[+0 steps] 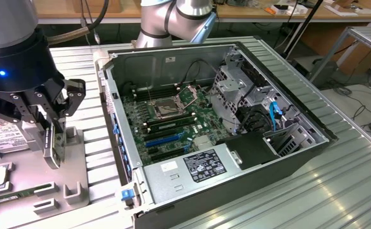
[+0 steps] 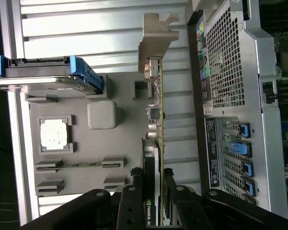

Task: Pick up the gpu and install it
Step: 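Pick up the gpu and move the gpu toward the slot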

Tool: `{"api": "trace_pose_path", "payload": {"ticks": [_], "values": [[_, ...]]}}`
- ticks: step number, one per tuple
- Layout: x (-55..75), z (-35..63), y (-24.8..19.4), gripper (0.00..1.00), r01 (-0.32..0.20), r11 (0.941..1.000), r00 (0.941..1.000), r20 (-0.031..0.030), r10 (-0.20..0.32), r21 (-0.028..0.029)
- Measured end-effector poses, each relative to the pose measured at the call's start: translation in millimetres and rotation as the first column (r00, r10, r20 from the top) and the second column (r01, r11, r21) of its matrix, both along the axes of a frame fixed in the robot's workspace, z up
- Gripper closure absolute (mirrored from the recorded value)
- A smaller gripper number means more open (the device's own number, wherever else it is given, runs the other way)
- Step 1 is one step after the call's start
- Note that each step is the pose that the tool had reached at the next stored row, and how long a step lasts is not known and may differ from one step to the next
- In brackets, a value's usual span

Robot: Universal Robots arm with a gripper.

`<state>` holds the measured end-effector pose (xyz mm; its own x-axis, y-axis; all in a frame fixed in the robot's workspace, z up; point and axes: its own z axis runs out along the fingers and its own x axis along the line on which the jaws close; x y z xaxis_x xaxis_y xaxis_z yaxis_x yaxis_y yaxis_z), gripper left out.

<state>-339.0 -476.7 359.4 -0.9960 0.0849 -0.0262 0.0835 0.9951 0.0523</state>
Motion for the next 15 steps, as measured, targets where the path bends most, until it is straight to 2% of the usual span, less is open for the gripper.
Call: {"api": "trace_pose_path", "payload": {"ticks": [9, 15], "values": [[0.0, 0.3, 0.0, 0.73, 0.000, 1.0000, 1.0000, 0.0001, 0.000, 0.0000], [0.0, 7.4, 0.0, 0.73, 0.000, 1.0000, 1.0000, 0.0001, 0.000, -0.0001]]}}
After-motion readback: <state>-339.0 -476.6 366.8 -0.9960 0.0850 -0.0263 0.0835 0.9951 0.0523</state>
